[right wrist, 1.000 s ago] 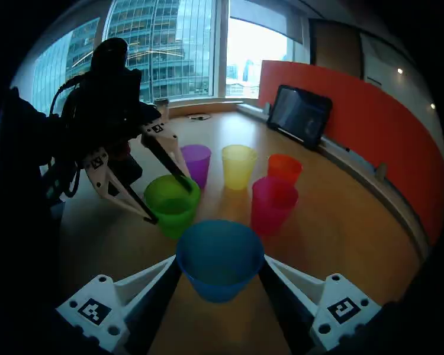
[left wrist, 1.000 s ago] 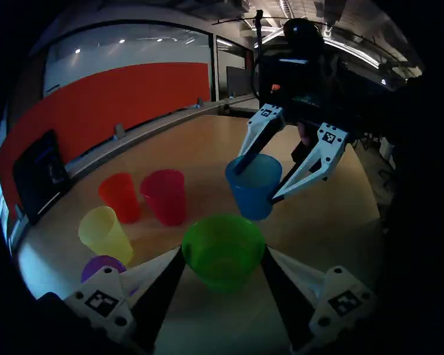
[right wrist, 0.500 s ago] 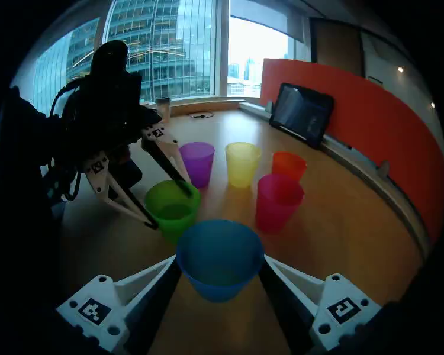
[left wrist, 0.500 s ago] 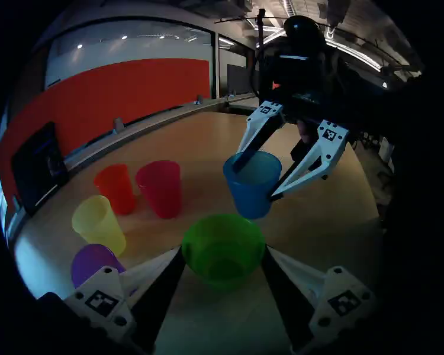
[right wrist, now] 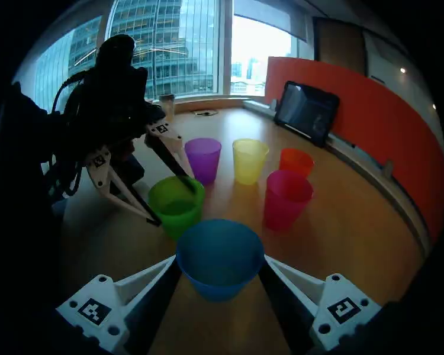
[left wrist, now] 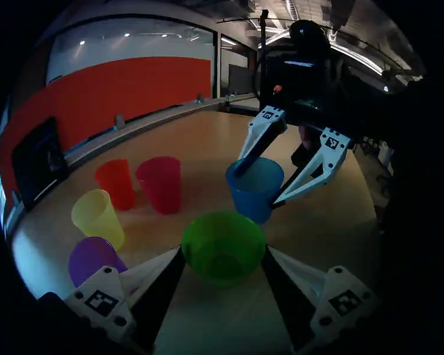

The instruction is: Pour water

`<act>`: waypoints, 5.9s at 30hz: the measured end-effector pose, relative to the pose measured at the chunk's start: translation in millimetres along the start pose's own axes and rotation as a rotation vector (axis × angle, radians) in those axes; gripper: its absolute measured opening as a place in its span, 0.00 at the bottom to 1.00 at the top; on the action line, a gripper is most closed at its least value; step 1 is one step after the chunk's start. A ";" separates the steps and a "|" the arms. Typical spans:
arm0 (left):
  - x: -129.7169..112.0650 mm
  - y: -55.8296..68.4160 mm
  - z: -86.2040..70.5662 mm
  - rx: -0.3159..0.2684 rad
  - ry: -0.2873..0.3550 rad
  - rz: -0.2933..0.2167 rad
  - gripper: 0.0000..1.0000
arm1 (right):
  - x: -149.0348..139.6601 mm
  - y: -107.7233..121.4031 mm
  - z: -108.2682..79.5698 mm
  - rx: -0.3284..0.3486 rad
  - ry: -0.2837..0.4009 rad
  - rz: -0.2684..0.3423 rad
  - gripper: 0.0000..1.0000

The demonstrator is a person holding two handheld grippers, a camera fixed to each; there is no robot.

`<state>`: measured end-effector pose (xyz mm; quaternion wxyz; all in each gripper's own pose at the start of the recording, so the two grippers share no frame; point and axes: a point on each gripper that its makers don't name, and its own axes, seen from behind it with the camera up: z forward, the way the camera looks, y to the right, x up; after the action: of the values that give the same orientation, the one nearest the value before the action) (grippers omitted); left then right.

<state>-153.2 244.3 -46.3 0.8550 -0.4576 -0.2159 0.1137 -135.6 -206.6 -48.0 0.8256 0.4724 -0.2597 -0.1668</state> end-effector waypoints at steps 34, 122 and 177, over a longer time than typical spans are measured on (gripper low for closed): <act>-13.3 -0.9 -15.7 0.009 -0.007 -0.065 0.97 | -11.2 -12.1 5.5 -0.001 -0.019 -0.006 1.00; 48.3 -145.0 -225.7 0.932 0.497 -0.205 0.97 | 30.6 121.1 -199.8 -0.998 0.564 0.325 1.00; 14.6 -149.0 -201.5 1.033 0.488 -0.213 0.97 | 32.7 117.8 -242.6 -1.183 0.605 0.351 1.00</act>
<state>-45.4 19.5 -16.9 0.9992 0.0304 0.0262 0.0092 36.7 3.3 -38.6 0.9957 -0.0810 0.0440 -0.0051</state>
